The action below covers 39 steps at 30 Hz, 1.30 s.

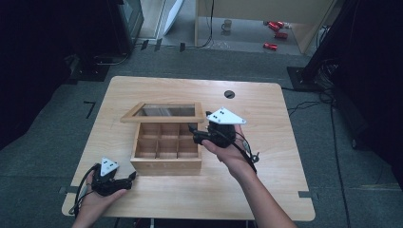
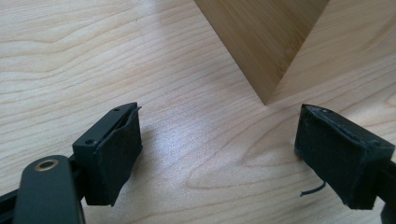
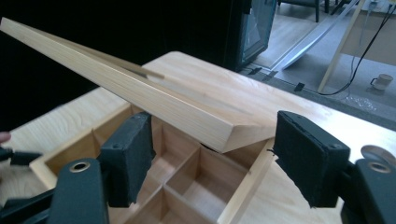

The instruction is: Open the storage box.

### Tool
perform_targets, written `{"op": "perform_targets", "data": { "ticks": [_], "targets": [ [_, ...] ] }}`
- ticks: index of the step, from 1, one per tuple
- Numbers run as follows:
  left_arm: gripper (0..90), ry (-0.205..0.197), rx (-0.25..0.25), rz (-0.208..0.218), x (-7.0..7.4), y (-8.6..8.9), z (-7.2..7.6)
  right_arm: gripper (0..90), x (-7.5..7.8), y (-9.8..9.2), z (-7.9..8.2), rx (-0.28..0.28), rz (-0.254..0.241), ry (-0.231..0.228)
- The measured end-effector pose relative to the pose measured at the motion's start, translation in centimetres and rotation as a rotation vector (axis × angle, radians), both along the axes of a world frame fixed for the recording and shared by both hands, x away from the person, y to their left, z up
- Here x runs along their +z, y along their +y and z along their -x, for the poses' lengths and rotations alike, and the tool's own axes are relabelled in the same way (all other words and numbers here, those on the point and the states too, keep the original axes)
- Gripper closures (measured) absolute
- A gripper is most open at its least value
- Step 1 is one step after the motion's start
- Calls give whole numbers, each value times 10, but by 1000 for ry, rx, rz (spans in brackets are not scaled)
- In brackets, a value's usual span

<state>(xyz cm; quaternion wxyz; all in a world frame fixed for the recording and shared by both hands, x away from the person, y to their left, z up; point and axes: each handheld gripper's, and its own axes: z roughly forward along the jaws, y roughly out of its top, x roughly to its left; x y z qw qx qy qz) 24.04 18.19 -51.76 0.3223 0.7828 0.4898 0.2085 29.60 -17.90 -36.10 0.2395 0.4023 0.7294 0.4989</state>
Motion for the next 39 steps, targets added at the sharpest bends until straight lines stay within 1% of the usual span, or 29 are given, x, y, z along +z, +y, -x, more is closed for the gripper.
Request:
{"op": "perform_targets", "data": {
  "ticks": [3,6,7,8,11,13,14,15,17,20,23,24,25,26,27,31,33,36,39],
  "targets": [
    [151,-1,0,2,0,0,0,292,6,-1,-9,-2,-5,-9],
    [151,-1,3,6,0,0,0,292,14,0,-18,-11,9,-41],
    [151,-1,3,7,0,0,0,292,16,0,-20,-14,9,-44],
    [151,0,3,9,0,0,0,292,16,0,-20,-14,9,-44],
    [151,1,5,15,0,1,-1,293,20,0,-27,-17,8,-66],
    [151,0,5,14,0,0,-1,293,23,0,-32,-22,9,-79],
    [151,0,5,12,0,0,-1,302,25,0,-37,-23,9,-92],
    [151,0,5,12,0,0,-1,302,25,0,-37,-23,9,-92],
    [151,0,5,13,0,0,-1,319,26,0,-43,-20,3,-99],
    [151,1,5,15,0,1,-1,368,26,0,-50,-16,-11,-101],
    [151,1,5,15,0,1,-1,397,26,0,-58,-14,-21,-103],
    [151,1,5,15,0,1,-1,436,27,0,-60,-15,-21,-108],
    [151,2,4,15,0,1,-1,458,26,1,-62,-30,-9,-113],
    [151,2,4,16,0,1,-1,462,26,2,-63,-37,-2,-116],
    [151,2,4,15,0,1,-1,470,24,2,-68,-20,-1,-113],
    [151,3,3,15,0,1,-1,491,22,4,-72,-4,-3,-113],
    [151,3,2,15,0,1,-1,491,20,4,-75,-3,1,-119],
    [151,5,0,14,0,1,-1,495,18,3,-79,-4,-14,-115],
    [151,6,1,14,0,1,-1,505,15,3,-84,-10,-13,-111]
  ]
}}
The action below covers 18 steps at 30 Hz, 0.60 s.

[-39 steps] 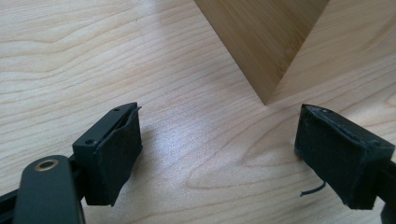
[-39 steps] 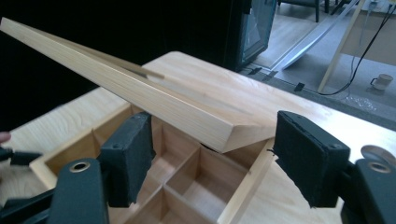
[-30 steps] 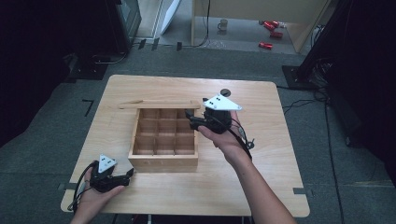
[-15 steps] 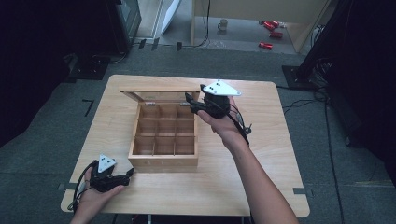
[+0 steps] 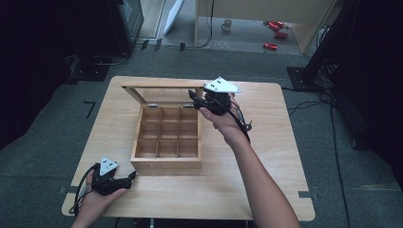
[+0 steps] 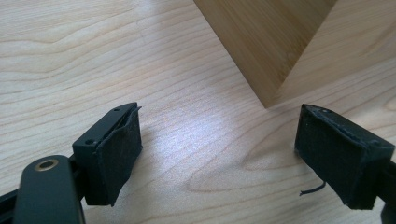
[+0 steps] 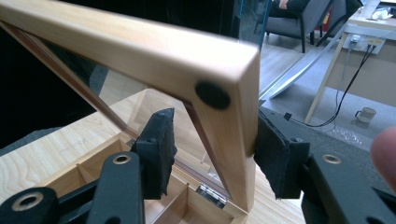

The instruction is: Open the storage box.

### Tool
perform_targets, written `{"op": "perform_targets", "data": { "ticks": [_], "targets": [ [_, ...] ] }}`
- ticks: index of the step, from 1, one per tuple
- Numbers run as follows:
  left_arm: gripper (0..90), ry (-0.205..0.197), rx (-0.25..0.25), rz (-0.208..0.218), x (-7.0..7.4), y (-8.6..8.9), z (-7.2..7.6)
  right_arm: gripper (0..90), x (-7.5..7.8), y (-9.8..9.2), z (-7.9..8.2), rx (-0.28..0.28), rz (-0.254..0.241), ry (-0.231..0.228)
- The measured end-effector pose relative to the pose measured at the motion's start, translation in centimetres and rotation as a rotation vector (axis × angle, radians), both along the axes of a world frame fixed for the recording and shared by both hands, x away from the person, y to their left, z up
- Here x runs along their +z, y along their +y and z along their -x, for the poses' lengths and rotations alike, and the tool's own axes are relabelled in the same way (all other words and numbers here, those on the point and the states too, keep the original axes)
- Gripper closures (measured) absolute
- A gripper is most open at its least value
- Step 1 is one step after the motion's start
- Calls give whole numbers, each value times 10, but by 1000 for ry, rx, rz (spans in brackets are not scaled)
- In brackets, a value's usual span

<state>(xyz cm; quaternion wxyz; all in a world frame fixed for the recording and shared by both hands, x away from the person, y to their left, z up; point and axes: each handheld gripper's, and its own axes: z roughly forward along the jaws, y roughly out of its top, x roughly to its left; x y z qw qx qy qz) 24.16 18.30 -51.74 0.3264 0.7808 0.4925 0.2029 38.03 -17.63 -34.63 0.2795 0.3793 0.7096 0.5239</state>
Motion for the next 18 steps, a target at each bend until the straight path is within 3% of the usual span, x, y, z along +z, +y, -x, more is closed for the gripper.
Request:
{"op": "perform_targets", "data": {
  "ticks": [18],
  "targets": [
    [151,-3,0,3,0,0,-1,528,-19,-2,-28,-20,-43,40]
  ]
}}
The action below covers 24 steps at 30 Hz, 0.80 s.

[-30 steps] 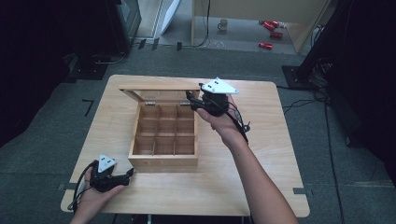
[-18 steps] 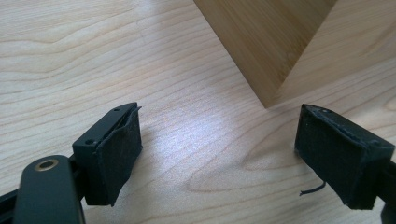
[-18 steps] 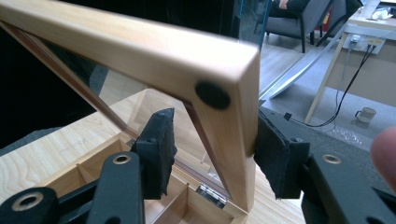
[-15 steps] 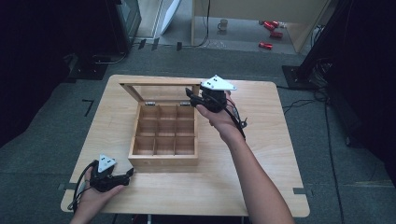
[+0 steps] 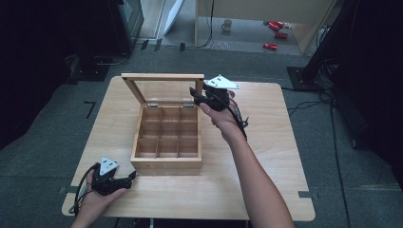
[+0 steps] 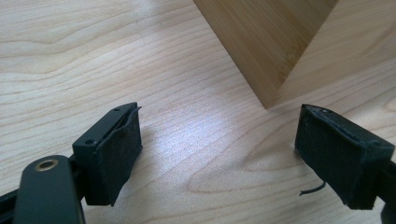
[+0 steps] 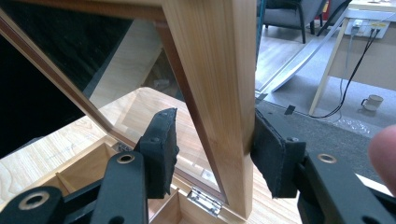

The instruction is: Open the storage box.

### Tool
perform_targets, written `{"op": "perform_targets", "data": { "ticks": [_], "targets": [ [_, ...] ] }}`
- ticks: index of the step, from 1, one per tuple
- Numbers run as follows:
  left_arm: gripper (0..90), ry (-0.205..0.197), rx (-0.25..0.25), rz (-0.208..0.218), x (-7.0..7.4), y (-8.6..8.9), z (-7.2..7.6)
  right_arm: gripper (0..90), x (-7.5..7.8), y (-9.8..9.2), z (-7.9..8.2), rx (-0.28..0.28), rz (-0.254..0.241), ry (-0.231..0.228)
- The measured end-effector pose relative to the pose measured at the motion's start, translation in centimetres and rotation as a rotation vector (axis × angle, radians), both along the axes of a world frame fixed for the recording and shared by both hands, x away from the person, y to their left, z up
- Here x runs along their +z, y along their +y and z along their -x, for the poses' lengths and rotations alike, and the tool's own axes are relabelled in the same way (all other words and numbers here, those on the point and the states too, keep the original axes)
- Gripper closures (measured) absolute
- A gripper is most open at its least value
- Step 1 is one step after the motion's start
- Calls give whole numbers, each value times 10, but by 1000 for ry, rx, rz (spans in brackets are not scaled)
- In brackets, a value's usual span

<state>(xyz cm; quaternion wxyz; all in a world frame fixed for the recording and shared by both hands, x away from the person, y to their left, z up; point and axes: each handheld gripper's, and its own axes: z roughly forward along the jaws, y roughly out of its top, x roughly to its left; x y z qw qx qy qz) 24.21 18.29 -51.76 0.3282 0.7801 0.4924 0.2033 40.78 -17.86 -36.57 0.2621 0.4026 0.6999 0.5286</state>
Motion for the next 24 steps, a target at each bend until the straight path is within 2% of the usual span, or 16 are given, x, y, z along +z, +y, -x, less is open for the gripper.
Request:
{"op": "perform_targets", "data": {
  "ticks": [9,12,13,16,20,24],
  "targets": [
    [151,-1,-1,1,0,0,0,536,-16,3,-16,-25,22,28],
    [151,1,-1,2,0,0,0,543,-20,3,-21,-39,0,31],
    [151,1,-1,4,0,0,0,544,-21,2,-25,-41,-25,41],
    [151,2,-1,9,0,1,0,548,-22,0,-29,-39,-53,58],
    [151,2,-1,9,0,1,0,562,-25,-1,-35,-36,-64,74],
    [151,1,-2,9,0,0,0,578,-28,0,-39,-58,-54,65]
  ]
}}
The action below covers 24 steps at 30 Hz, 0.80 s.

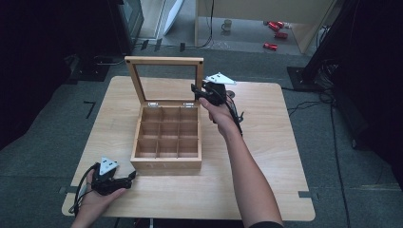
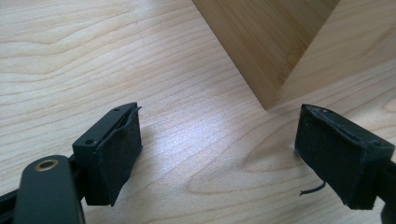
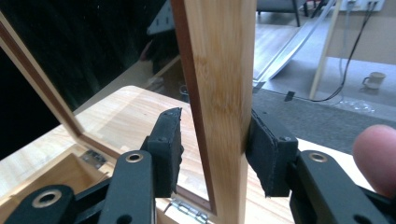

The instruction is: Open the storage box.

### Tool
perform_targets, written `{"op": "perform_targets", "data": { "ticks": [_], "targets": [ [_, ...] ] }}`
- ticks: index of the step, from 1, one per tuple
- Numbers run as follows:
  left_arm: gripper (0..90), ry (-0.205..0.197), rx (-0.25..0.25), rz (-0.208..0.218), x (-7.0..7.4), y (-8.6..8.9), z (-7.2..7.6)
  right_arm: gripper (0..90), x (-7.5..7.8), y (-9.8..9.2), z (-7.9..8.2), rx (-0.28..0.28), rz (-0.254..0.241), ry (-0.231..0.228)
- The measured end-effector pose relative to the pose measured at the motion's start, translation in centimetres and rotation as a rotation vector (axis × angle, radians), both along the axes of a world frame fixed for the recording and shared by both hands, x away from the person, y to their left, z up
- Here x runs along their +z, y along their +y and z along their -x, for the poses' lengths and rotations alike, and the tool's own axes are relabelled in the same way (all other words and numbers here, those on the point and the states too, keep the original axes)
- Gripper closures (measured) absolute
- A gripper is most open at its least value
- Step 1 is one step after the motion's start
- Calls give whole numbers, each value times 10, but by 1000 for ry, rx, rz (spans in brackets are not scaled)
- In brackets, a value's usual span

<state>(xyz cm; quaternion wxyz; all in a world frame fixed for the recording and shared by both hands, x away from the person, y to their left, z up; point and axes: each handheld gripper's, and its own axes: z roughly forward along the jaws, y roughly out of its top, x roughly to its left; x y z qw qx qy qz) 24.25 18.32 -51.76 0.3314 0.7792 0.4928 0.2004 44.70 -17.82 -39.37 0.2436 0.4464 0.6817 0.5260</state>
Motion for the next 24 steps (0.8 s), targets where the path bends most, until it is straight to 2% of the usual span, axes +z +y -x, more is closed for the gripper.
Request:
{"op": "perform_targets", "data": {
  "ticks": [6,10,24],
  "targets": [
    [151,0,-1,-1,0,0,0,633,-2,3,-3,-43,40,-22],
    [151,0,-1,-1,0,0,0,668,-2,3,-6,-79,31,-8],
    [151,-1,-2,-1,0,0,0,671,-3,8,-26,-161,-5,76]
  ]
}}
